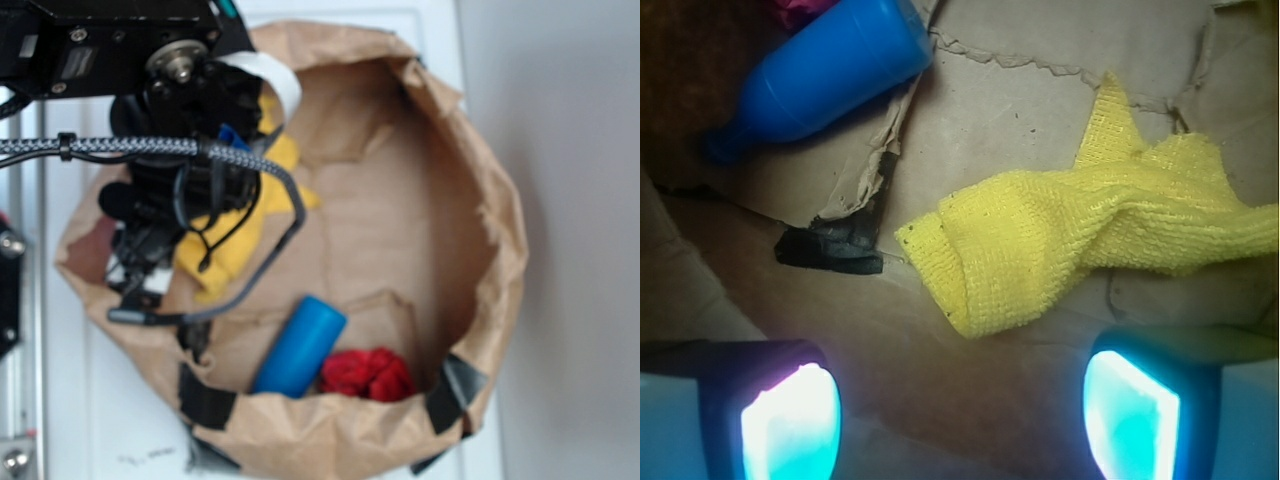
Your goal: Grab the yellow cloth.
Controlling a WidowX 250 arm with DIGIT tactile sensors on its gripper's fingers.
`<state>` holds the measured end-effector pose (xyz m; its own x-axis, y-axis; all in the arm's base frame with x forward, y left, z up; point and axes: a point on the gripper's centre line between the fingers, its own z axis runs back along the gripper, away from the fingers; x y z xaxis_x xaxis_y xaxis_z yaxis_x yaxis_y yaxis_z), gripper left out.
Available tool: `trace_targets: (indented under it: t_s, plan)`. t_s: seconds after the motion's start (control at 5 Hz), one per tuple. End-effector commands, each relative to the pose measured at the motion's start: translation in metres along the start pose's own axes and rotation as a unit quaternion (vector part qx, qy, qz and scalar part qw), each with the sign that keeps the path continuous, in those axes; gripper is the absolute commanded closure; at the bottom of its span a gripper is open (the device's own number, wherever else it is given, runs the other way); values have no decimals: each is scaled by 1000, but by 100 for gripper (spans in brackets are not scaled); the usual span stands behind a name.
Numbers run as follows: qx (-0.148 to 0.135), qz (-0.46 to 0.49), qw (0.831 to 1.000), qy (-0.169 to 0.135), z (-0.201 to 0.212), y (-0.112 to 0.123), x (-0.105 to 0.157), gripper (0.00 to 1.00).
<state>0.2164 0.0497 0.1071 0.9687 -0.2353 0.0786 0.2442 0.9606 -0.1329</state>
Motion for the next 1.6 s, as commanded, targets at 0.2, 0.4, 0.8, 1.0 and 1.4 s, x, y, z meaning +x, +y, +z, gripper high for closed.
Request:
trace_targets:
  t_s: [0.2, 0.4, 0.8, 1.0, 1.4]
  plan:
    - [48, 52, 997, -13, 8, -3, 7, 0]
    - [64, 100, 993, 3, 6, -2, 1, 0]
    - [57, 154, 986, 29, -29, 121, 68, 0]
    - [32, 119, 992, -15, 7, 100, 118, 0]
    - [38, 56, 998, -12, 14, 78, 79, 0]
